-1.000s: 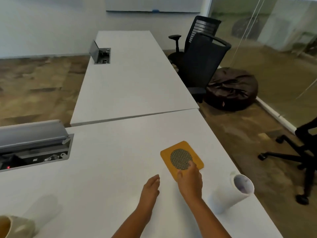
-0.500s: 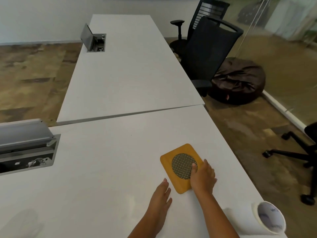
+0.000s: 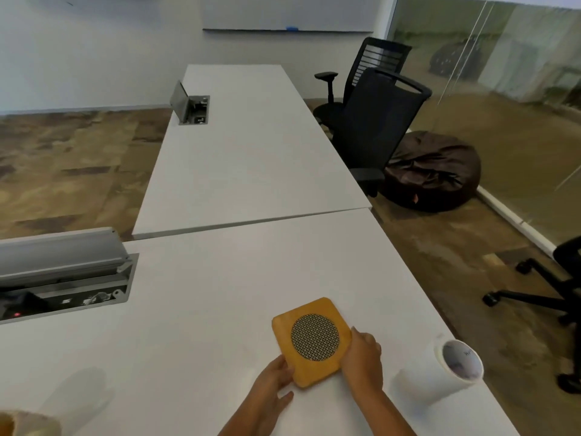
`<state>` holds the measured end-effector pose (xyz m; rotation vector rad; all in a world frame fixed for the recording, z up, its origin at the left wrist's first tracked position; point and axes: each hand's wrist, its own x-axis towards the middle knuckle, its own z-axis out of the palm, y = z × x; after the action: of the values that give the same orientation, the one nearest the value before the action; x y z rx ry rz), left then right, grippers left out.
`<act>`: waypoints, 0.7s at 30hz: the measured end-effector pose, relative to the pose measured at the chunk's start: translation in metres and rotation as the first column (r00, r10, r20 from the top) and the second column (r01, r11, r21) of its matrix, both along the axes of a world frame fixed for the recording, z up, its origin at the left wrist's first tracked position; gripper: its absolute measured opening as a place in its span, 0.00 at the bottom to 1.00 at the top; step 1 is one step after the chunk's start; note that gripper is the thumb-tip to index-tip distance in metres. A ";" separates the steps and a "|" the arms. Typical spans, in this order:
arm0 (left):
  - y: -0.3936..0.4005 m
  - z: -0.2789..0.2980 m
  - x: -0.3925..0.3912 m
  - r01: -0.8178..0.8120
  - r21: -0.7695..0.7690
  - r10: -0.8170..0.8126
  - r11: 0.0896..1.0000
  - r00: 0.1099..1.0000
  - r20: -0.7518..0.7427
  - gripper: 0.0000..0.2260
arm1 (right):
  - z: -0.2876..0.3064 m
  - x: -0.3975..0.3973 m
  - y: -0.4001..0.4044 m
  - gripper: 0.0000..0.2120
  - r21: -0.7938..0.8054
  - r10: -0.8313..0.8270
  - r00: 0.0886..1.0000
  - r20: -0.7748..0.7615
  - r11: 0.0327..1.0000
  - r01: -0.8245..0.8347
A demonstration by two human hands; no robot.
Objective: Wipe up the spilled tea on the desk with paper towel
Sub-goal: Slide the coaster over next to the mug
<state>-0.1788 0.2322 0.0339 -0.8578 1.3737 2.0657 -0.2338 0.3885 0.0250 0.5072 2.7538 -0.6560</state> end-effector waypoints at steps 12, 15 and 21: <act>-0.101 -0.014 0.108 0.020 -0.259 -0.042 0.966 0.996 -0.079 0.27 | 0.028 0.096 -0.046 0.24 -0.257 0.234 0.967 -0.098 0.933 -0.251; -0.117 -0.017 0.126 0.004 -0.261 -0.018 0.965 0.998 -0.053 0.24 | 0.029 0.114 -0.061 0.24 -0.287 0.260 0.960 -0.103 0.917 -0.279; -0.142 0.015 0.162 -0.108 -0.107 0.102 0.988 0.993 -0.058 0.19 | 0.028 0.140 -0.094 0.24 -0.318 0.274 0.957 -0.093 0.903 -0.289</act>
<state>-0.0164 0.0900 0.0492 -0.9466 1.5122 2.1211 -0.0943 0.2947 0.0534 0.0176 2.6050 -1.0332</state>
